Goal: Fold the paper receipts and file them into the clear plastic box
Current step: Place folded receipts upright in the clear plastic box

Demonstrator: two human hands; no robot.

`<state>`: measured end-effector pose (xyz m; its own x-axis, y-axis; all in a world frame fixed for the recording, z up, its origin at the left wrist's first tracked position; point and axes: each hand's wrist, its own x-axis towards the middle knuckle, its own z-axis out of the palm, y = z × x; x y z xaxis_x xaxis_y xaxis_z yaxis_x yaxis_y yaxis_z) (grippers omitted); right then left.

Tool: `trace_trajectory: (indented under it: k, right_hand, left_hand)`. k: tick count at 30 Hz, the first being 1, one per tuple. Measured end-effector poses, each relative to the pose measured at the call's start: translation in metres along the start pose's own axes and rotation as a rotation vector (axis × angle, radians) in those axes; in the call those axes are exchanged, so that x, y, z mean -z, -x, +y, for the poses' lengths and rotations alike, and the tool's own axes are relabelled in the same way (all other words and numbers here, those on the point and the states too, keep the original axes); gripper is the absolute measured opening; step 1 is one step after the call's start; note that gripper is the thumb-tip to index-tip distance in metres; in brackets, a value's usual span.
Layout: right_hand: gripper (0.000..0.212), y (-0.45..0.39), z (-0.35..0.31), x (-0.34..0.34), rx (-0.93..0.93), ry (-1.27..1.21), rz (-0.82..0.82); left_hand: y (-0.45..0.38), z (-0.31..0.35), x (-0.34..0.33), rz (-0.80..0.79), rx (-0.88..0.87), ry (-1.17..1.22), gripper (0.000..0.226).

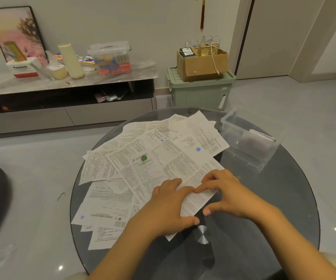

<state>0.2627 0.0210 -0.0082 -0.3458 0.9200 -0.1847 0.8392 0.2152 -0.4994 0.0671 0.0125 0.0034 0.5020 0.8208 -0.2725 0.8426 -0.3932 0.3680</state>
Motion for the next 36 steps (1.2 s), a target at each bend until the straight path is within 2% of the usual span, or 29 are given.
trace_trajectory:
  k: [2, 5, 14, 17, 21, 23, 27, 33, 36]
  right_hand:
    - [0.049, 0.0, -0.001, -0.001, 0.009, 0.016, 0.023]
    - [0.046, 0.0, -0.002, -0.002, 0.006, 0.01, 0.034]
    - [0.039, 0.002, -0.006, -0.005, 0.031, 0.025, 0.067]
    - [0.026, 0.001, -0.006, -0.008, 0.07, 0.055, 0.114]
    - [0.017, 0.001, -0.005, -0.007, 0.096, 0.06, 0.136]
    - [0.016, 0.001, -0.004, -0.007, 0.095, 0.045, 0.129]
    - [0.018, 0.001, -0.003, -0.007, 0.082, -0.01, 0.108]
    - [0.02, 0.003, -0.003, 0.0, 0.072, -0.065, 0.049]
    - [0.026, 0.002, -0.002, -0.001, 0.051, -0.065, 0.065]
  left_hand:
    - [0.007, 0.001, -0.002, -0.037, 0.031, -0.009, 0.084]
    - [0.006, 0.0, -0.004, -0.036, 0.042, -0.014, 0.087]
    - [0.001, -0.009, -0.003, 0.042, 0.012, 0.041, 0.055]
    - [0.003, -0.008, 0.003, 0.085, -0.011, 0.085, 0.046]
    - [0.004, -0.01, 0.012, 0.131, 0.027, 0.27, 0.038]
    - [0.003, -0.017, 0.013, 0.14, 0.056, 0.208, 0.043]
    - [0.003, -0.028, 0.008, -0.066, 0.209, 0.076, 0.082]
    - [0.0, -0.013, 0.001, 0.031, 0.045, 0.12, 0.063]
    - [-0.001, -0.009, 0.002, 0.078, 0.019, 0.176, 0.056]
